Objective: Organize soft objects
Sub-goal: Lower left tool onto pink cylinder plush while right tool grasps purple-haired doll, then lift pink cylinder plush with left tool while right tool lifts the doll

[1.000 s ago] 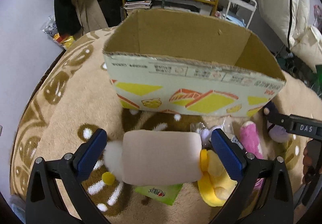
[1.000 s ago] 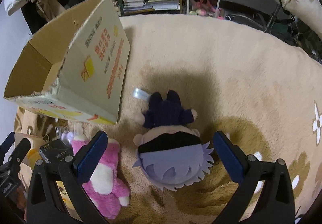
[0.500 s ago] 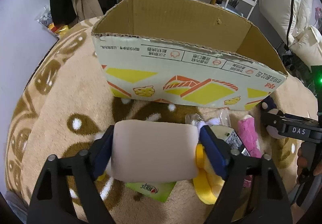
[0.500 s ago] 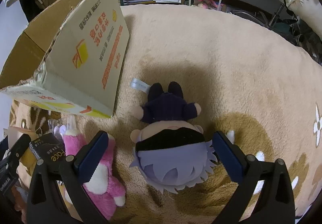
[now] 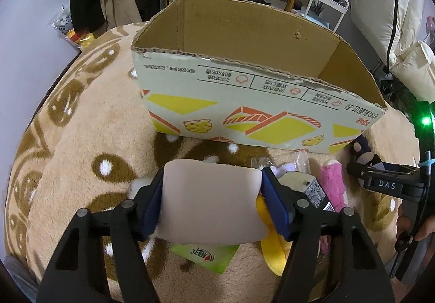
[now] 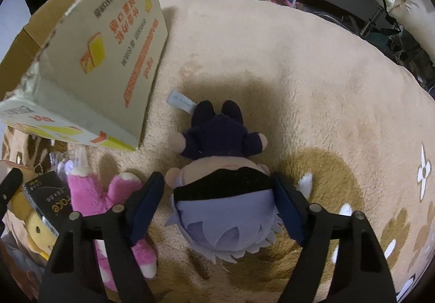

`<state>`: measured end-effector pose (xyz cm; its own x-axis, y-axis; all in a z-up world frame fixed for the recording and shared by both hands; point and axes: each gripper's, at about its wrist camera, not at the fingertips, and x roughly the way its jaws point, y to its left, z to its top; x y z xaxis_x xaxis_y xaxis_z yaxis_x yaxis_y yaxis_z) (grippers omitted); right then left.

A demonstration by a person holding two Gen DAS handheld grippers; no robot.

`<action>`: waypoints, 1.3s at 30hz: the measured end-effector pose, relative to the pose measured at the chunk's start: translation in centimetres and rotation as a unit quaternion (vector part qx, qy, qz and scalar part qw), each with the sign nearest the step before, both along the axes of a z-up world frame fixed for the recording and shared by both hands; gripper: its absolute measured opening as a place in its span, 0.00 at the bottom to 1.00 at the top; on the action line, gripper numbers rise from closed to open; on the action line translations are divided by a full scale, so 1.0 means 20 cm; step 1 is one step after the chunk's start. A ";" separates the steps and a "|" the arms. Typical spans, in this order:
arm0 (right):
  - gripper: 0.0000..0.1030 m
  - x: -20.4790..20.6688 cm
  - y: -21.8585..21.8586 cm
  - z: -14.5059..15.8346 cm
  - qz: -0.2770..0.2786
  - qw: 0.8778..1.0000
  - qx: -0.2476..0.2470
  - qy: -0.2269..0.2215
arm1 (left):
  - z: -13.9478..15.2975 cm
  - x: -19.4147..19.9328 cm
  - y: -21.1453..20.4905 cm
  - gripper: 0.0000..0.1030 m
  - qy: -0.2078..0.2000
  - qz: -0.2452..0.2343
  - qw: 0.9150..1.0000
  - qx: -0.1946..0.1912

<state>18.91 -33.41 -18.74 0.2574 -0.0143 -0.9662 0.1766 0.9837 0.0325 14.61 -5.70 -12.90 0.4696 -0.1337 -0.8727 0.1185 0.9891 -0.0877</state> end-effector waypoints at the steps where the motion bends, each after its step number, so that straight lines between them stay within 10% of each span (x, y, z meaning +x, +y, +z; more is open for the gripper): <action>1: 0.75 0.00 -0.01 0.00 0.000 1.000 -0.006 0.001 | 0.00 0.00 0.00 0.62 -0.001 0.000 1.000 0.000; 39: 0.62 -0.06 -0.05 0.05 -0.007 0.999 0.026 -0.021 | 0.08 -0.06 0.11 0.59 -0.047 0.047 0.998 0.003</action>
<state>17.64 -34.42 -17.68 0.2978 0.0320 -0.9541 0.1882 0.9778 0.0916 13.40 -3.41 -11.27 0.5601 -0.0802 -0.8245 0.0321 0.9967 -0.0752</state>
